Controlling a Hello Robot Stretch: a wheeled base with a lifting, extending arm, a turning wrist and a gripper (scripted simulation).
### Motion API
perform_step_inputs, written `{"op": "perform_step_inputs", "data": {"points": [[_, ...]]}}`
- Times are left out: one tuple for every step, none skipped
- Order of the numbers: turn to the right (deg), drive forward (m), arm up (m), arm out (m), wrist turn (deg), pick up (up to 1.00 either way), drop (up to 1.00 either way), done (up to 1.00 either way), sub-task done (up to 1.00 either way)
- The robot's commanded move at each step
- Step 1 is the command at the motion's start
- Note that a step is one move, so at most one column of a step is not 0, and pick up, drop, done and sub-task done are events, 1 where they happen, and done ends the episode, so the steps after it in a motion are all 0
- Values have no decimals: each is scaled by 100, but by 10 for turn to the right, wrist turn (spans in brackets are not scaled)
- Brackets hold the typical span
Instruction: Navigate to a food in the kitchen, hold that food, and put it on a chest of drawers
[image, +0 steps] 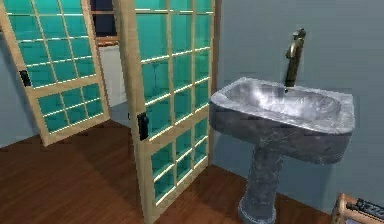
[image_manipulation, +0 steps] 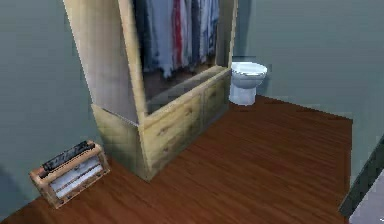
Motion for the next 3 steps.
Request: {"op": "perform_step_inputs", "data": {"points": [[-360, 0, 0, 0, 0, 0, 0, 0, 0], [0, 100, 0, 0, 0, 0, 0, 0, 0], [-90, 0, 0, 0, 0, 0, 0, 0, 0]]}}
